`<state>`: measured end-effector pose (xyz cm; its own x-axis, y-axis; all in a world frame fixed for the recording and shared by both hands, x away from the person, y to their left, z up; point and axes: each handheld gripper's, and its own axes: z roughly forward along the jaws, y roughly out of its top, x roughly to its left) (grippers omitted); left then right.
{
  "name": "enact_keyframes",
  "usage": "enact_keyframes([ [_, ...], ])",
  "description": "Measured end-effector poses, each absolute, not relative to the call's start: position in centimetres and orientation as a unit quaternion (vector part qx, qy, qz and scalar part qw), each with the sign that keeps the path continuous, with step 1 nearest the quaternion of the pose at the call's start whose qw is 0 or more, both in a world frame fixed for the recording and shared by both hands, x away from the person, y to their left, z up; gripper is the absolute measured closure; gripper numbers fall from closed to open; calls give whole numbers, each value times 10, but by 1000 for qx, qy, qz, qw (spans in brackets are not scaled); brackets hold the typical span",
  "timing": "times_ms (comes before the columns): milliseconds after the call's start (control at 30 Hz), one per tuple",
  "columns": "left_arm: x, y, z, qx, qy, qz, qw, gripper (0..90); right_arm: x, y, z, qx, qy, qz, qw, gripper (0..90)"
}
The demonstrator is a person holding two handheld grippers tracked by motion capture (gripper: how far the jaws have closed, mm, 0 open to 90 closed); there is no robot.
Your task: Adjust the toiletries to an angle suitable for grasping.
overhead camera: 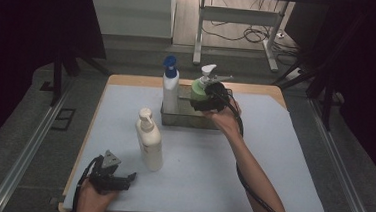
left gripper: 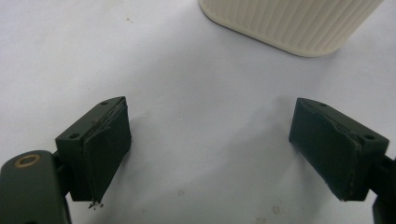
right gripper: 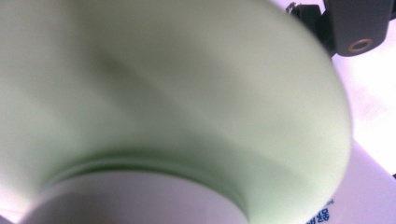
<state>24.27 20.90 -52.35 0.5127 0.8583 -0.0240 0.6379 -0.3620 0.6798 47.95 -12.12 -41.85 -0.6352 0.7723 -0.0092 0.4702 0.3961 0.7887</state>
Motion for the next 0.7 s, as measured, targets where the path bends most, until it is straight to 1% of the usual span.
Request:
enact_keyframes([
  [567, 243, 209, -524, 807, 463, 171, 323, 127, 469, -135, -418, 387, 811, 397, 189, 114],
  [700, 243, 209, -524, 807, 463, 171, 323, 127, 464, -140, -416, 387, 810, 400, 187, 130],
])
